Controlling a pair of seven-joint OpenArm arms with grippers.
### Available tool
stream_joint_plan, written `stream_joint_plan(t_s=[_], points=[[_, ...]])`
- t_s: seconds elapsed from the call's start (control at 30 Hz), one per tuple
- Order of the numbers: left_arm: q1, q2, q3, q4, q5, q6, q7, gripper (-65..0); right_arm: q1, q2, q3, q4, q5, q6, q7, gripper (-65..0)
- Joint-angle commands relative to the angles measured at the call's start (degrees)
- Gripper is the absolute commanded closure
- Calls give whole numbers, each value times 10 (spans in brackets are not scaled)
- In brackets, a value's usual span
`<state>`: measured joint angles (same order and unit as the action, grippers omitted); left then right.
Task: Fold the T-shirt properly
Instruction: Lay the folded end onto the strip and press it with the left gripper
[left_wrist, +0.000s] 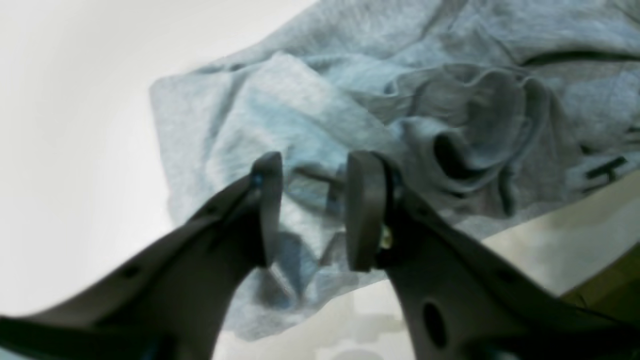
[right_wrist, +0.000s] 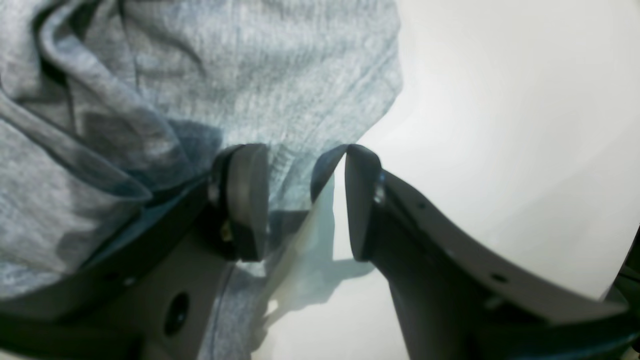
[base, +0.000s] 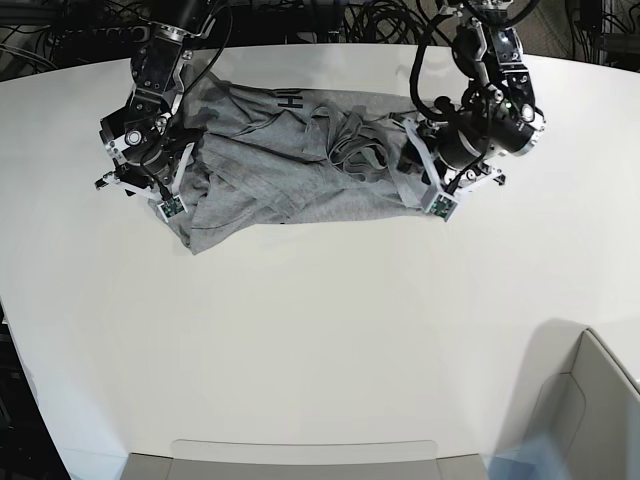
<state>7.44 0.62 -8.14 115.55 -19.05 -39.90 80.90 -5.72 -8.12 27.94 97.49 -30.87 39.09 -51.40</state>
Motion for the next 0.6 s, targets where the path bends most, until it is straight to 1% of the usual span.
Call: stream_joint_plan(t_s=[0.0,0.13,0.23,0.33,0.43,0.47,0.57], points=[[-5,0,2,11,-7,-1,-9,-251,0,-1,-2,-1,-2,9,-10,-257],[-4,15,3,11,-8,-1,-9,-254,7,-2,-2,-2,-5,9,-10,-257],[-5,16,6,9,-8,-1,-9,-255,7,-3,-3,-2,-5,9,-10,-257],[-6,13,34,5,-3,-1,-9,-255,7,-3,-3,-2,-5,9,-10,-257],[-7,12,41,3,-3,-1,-9,-255,7,-3,-3,-2,-5,9,-10,-257],[-7,12,41,3,-3,12,-9,-255,7,-3,-3,-2,-5,9,-10,-257],[-7,12,44,4,-3,74,-9,-255,7,-3,0,-2,-3,9,-10,-257]])
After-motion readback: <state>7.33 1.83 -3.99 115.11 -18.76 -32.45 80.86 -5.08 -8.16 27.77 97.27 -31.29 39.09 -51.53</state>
